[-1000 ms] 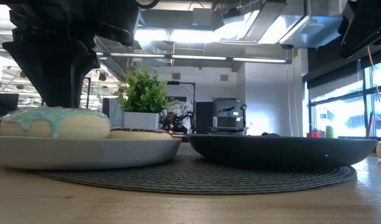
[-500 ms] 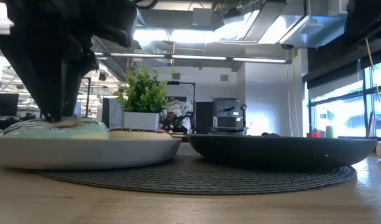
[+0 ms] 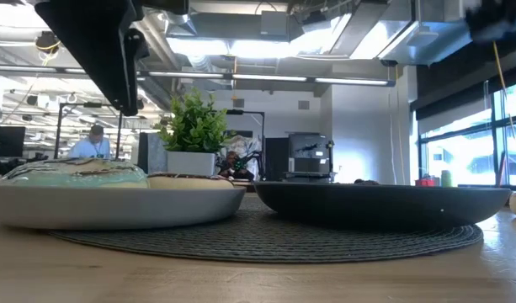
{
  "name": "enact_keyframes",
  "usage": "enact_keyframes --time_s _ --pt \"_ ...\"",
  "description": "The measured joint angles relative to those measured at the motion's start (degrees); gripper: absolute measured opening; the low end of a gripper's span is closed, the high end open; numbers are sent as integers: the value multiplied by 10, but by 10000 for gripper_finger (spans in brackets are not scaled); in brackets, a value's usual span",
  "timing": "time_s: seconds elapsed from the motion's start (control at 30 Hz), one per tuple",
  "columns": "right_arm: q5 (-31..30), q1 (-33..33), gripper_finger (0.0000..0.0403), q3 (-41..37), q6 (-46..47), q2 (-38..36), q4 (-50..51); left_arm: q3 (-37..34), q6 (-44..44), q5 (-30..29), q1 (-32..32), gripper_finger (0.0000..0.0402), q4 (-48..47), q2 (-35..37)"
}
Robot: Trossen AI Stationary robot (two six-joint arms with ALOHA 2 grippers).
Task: Pick & Place donuts
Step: Put the large purple donut on the gray plate
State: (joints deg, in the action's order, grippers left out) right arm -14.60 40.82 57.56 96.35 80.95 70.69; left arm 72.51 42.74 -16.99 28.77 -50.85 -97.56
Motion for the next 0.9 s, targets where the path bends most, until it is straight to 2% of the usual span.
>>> enact_keyframes --time_s 0.17,0.53,0.77,0.9 --pt "69 0 83 -76 39 0 -24 0 0 0 0 162 0 0" --pt "87 0 91 -148 99 0 -28 0 -11 -15 -5 160 0 0" --pt "83 0 168 -157 112 0 -46 0 -11 -15 -8 163 0 0" --pt "29 0 210 -157 83 0 -50 0 -20 -16 -9 164 1 0"
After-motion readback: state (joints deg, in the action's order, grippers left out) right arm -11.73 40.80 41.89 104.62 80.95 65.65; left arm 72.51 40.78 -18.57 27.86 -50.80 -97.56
